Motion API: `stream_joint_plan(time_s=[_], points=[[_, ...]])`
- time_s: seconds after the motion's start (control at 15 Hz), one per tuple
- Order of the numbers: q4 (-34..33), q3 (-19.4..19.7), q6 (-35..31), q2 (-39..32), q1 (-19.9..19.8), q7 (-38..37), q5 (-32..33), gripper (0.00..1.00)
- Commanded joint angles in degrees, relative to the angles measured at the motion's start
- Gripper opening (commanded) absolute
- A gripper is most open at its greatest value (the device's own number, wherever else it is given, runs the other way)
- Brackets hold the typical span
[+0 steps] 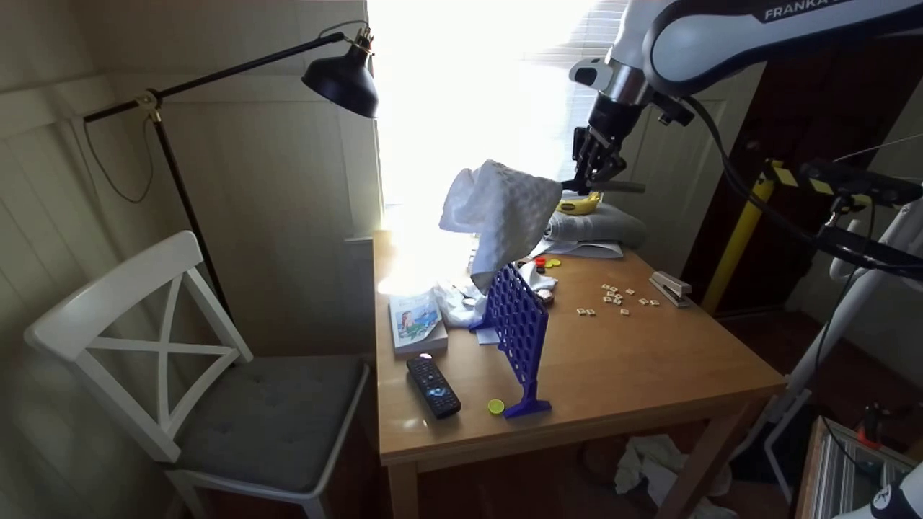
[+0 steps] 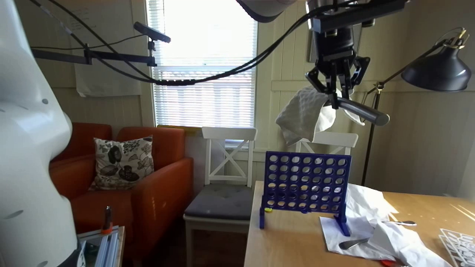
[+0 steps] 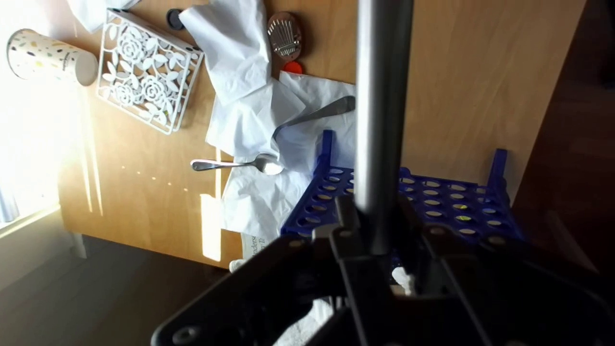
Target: Use the spatula to put the white towel on the blue gameboard.
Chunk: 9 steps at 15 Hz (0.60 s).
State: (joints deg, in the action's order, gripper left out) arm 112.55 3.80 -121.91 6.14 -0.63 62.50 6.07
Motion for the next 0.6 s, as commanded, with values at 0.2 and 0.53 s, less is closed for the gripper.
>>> stream_joint_plan(time_s=[0.2, 0.53], points=[[0.9, -0.1, 2.3, -2.5, -0.6, -0.6, 0.2, 0.06], [5.2, 0.4, 4.1, 0.3, -1.7, -0.6, 0.8, 0.06]])
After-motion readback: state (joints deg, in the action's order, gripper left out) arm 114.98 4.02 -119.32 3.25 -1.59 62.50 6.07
